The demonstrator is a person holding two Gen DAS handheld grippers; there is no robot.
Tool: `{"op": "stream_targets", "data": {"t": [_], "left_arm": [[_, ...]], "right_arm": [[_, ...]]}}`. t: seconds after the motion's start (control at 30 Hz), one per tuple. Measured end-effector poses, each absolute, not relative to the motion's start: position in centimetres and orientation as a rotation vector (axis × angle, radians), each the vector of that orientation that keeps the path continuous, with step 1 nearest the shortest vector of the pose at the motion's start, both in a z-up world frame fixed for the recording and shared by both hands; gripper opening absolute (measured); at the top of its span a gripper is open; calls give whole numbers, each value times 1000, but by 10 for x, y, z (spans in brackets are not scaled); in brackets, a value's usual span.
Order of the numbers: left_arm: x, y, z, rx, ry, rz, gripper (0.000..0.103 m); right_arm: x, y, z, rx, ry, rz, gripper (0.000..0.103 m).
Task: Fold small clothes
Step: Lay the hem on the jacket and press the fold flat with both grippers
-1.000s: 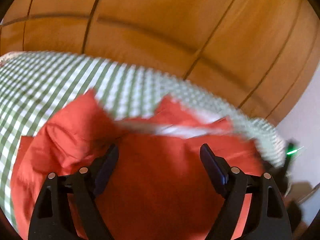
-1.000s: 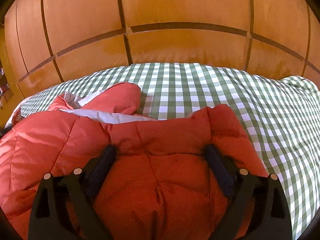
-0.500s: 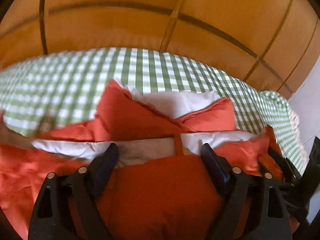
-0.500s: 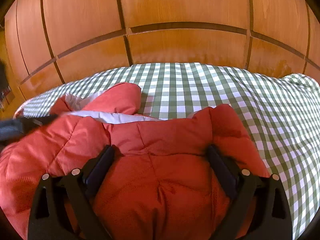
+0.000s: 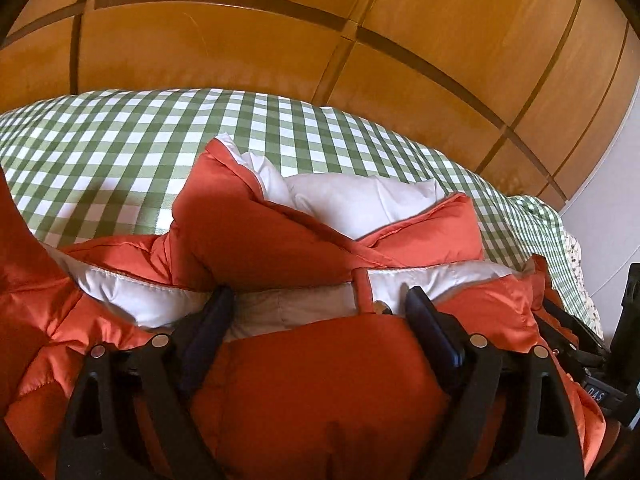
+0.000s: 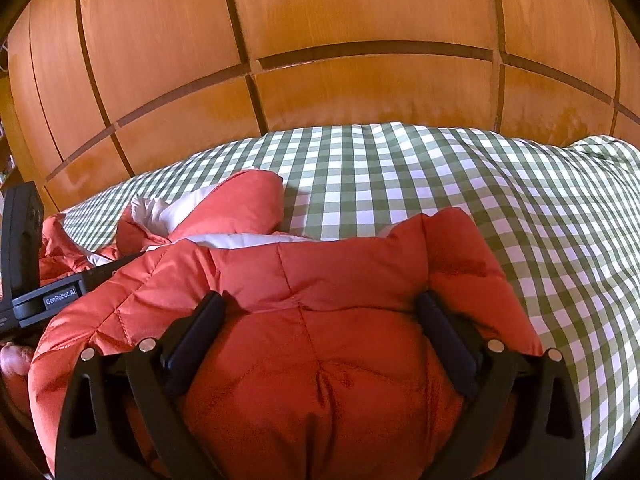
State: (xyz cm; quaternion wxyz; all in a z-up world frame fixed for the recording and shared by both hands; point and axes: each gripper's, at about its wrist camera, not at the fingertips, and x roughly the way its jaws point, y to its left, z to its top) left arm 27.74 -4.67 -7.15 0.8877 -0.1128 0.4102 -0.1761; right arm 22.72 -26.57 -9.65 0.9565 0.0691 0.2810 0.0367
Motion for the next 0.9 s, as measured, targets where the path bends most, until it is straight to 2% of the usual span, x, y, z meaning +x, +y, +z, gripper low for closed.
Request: {"op": "stream_targets", "data": {"t": [0.23,0.4,0.43,0.5,0.6,0.9], "left_arm": [[249,-37,-46,-248,850,-348,87],[205,-18,-22,-226,767,-297,87],[198,-17,-20,-186,735,-258,91],[196,-21,-24,-106,733,-205,92],[210,-29,-43,-47,813,-181,100],[229,-33,-59,-19,840,-174,100]], "right_arm": [[215,-252,-83,58,605,0,101],[171,-233,-58,134,490,-55,101],[170,-228,-57,116,480,-71,101],[182,-209,-64,12,511,-127,101],[207,-199,-89,-55,605,-175,101],[229,-192,-108,-120,597,-239,101]]}}
